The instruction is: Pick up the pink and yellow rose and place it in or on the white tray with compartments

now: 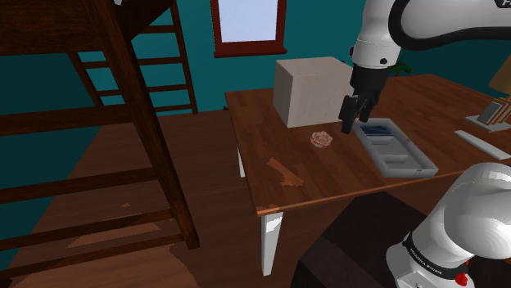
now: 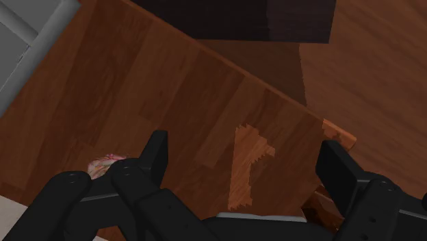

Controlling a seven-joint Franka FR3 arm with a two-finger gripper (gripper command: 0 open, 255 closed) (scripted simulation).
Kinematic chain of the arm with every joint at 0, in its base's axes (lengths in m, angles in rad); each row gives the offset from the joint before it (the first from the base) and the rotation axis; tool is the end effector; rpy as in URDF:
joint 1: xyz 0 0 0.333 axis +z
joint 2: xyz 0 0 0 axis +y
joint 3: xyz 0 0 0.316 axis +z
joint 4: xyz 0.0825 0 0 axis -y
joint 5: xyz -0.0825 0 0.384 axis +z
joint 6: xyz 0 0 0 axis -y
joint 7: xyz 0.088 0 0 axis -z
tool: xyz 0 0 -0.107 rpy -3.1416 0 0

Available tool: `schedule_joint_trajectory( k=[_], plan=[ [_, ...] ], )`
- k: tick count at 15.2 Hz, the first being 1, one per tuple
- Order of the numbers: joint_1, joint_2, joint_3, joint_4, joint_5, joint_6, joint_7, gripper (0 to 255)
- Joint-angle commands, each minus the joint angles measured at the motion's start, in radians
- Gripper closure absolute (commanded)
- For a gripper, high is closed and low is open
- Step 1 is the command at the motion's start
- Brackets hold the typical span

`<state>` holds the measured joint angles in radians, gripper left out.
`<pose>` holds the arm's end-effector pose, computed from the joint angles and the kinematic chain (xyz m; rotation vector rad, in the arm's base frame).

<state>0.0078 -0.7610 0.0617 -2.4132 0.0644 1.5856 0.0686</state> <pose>0.3109 0.0327 0.5565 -3.1219 0.0322 0.1072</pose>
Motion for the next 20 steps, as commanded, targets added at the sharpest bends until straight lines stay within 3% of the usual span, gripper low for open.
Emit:
schedule_joint_trajectory(
  k=[1, 11, 20],
  plan=[
    [0.0, 0.0, 0.0, 0.0, 0.0, 0.0, 0.0, 0],
    [-0.063, 0.234, -0.035, -0.068, -0.127, 0.343, -0.067, 0],
    [-0.128, 0.525, -0.066, -0.008, -0.251, 0.62, -0.081, 0]
  ],
)
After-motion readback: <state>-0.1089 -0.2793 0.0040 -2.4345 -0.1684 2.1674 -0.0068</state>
